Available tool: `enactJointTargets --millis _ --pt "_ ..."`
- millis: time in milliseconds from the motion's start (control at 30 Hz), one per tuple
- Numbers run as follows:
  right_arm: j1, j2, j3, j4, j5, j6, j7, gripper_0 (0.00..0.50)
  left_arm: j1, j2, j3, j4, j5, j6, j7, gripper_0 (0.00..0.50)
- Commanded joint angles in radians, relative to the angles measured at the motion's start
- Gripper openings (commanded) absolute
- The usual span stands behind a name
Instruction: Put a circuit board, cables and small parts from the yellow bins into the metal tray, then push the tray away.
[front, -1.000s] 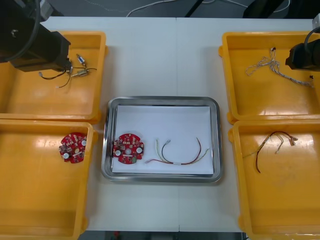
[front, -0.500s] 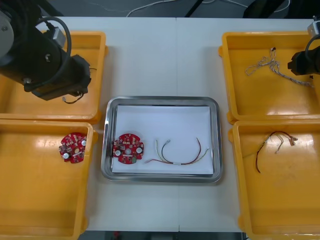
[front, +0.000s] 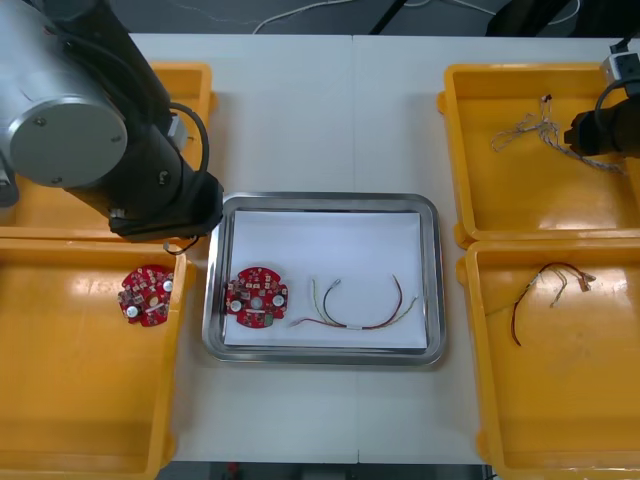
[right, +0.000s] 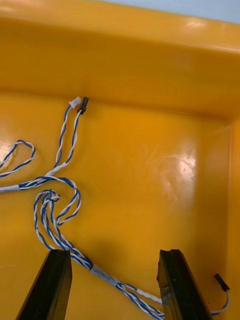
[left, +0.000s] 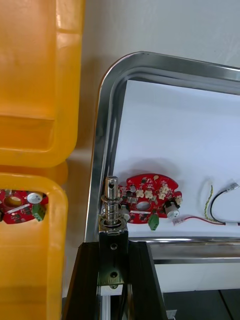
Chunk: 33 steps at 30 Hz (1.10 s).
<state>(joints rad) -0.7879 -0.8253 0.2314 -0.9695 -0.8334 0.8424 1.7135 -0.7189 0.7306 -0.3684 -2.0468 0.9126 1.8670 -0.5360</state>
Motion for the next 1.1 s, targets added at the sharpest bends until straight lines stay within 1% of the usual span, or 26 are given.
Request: enactJointTargets --millis 33,133,233,567,667,800,833,867,933,967,1000,1033,1067,1100 --pt "-0.047 0.032 0.008 0.028 -0.007 -0.042 0.009 0.500 -0.088 0.003 -0.075 0.062 -0.038 -0.061 0.074 0.000" --pt "-0.047 0.048 0.009 0.043 -0.004 -0.054 0.012 0.500 -0.117 -0.023 -0.109 0.115 -0.058 -0.088 0.070 0.000" --pt "-0.047 0.060 0.009 0.058 -0.007 -0.063 0.015 0.500 -0.149 -0.053 -0.147 0.168 -0.093 -0.123 0.062 0.000" --pt "-0.047 0.084 0.009 0.078 -0.009 -0.077 0.025 0.500 -0.214 -0.119 -0.227 0.315 -0.143 -0.232 0.017 0.000" --pt "-0.047 0.091 0.009 0.086 -0.009 -0.082 0.028 0.500 -0.232 -0.137 -0.245 0.346 -0.149 -0.239 0.001 0.000" --pt "-0.045 0.094 0.011 0.090 -0.009 -0.080 0.031 0.500 -0.240 -0.157 -0.247 0.378 -0.149 -0.233 -0.062 0.000" --pt "-0.045 0.095 0.011 0.094 -0.010 -0.080 0.032 0.469 -0.241 -0.158 -0.251 0.381 -0.153 -0.233 -0.076 0.000" --pt "-0.045 0.098 0.011 0.095 -0.012 -0.080 0.032 0.426 -0.241 -0.160 -0.256 0.382 -0.156 -0.232 -0.082 0.000" --pt "-0.047 0.098 0.011 0.100 -0.012 -0.080 0.032 0.323 -0.241 -0.162 -0.267 0.382 -0.162 -0.232 -0.085 0.000" --pt "-0.045 0.100 0.011 0.100 -0.013 -0.080 0.031 0.323 -0.240 -0.163 -0.279 0.382 -0.166 -0.230 -0.090 0.000" --pt "-0.045 0.100 0.011 0.100 -0.013 -0.082 0.028 0.066 -0.240 -0.165 -0.284 0.382 -0.169 -0.226 -0.091 0.000" --pt "-0.045 0.100 0.011 0.101 -0.015 -0.080 0.028 0.023 -0.240 -0.166 -0.285 0.382 -0.167 -0.221 -0.093 0.000" --pt "-0.045 0.100 0.011 0.101 -0.016 -0.080 0.032 0.000 -0.241 -0.166 -0.290 0.382 -0.169 -0.213 -0.098 0.000" --pt "-0.047 0.100 0.011 0.100 -0.016 -0.080 0.032 0.000 -0.240 -0.168 -0.293 0.382 -0.169 -0.206 -0.102 0.000"
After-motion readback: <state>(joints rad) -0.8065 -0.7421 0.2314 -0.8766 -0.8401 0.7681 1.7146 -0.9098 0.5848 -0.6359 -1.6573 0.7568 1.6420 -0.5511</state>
